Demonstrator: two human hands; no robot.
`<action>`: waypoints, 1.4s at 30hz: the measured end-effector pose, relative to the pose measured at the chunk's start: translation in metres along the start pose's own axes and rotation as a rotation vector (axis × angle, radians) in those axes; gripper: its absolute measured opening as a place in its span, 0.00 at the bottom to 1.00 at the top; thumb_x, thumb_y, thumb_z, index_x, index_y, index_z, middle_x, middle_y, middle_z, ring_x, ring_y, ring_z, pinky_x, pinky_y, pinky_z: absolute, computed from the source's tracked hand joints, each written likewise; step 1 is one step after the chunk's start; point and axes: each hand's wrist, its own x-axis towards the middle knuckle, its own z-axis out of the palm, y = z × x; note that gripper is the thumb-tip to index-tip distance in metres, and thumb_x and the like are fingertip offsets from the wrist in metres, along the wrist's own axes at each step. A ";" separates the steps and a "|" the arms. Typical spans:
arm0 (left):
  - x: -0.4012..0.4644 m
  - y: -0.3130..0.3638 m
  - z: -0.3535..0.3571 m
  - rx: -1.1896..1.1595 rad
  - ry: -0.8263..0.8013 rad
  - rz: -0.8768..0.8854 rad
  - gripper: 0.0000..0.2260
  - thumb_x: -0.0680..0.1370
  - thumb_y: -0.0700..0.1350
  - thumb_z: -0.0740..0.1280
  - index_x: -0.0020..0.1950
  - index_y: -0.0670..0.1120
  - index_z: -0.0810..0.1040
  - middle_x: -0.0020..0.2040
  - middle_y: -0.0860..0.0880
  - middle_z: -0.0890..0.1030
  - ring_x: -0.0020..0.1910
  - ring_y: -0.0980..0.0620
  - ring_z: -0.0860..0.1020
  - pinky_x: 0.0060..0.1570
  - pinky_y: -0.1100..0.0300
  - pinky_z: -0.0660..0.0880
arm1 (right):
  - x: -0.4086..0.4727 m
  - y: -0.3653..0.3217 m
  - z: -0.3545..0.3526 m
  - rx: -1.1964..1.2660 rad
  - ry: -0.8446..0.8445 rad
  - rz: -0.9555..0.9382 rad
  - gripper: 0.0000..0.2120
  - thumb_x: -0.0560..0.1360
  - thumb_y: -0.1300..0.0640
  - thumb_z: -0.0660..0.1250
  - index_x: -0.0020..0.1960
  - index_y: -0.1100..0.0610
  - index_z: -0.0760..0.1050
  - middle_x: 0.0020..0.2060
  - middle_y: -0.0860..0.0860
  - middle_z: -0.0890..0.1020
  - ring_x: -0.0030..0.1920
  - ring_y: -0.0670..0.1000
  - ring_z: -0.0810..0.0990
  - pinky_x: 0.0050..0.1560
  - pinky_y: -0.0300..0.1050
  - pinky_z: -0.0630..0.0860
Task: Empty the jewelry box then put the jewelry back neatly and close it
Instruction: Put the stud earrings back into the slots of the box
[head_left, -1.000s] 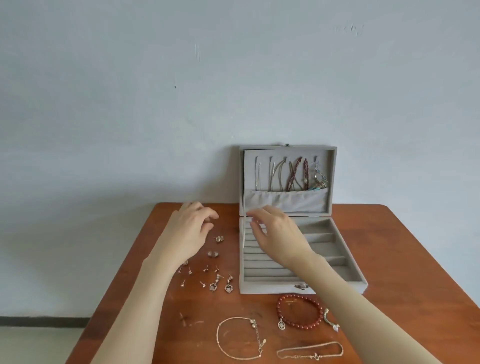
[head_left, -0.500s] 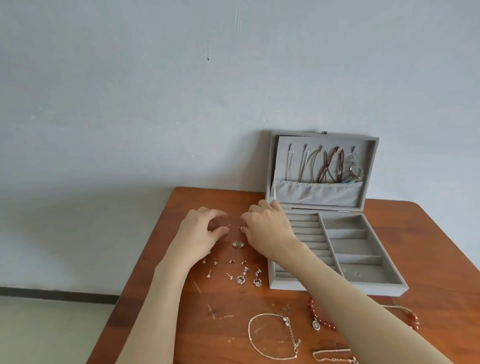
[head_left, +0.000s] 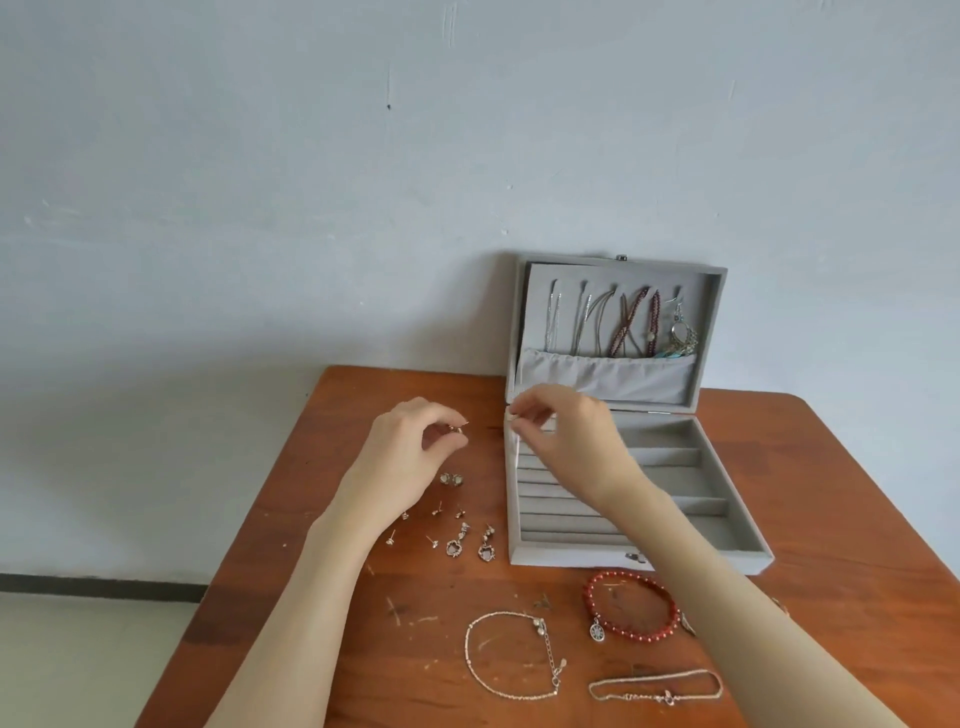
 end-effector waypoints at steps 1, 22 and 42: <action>0.000 0.008 0.002 -0.024 0.003 0.028 0.07 0.73 0.43 0.70 0.50 0.47 0.82 0.44 0.53 0.79 0.43 0.58 0.74 0.43 0.76 0.65 | -0.002 0.006 -0.010 0.028 0.020 0.038 0.05 0.73 0.63 0.67 0.48 0.60 0.80 0.40 0.51 0.80 0.41 0.46 0.75 0.42 0.26 0.68; 0.041 0.069 0.076 0.695 -0.233 0.113 0.13 0.75 0.39 0.61 0.58 0.48 0.75 0.55 0.49 0.75 0.58 0.47 0.67 0.51 0.55 0.58 | 0.014 0.070 -0.028 -0.051 -0.189 0.166 0.10 0.72 0.67 0.63 0.51 0.59 0.73 0.42 0.51 0.80 0.47 0.51 0.76 0.48 0.40 0.71; 0.041 0.058 0.089 0.467 0.020 0.061 0.05 0.77 0.42 0.64 0.50 0.46 0.79 0.47 0.49 0.81 0.51 0.47 0.72 0.44 0.59 0.55 | 0.017 0.069 -0.017 0.041 -0.051 0.193 0.07 0.71 0.65 0.67 0.46 0.60 0.83 0.40 0.52 0.82 0.40 0.47 0.75 0.42 0.31 0.66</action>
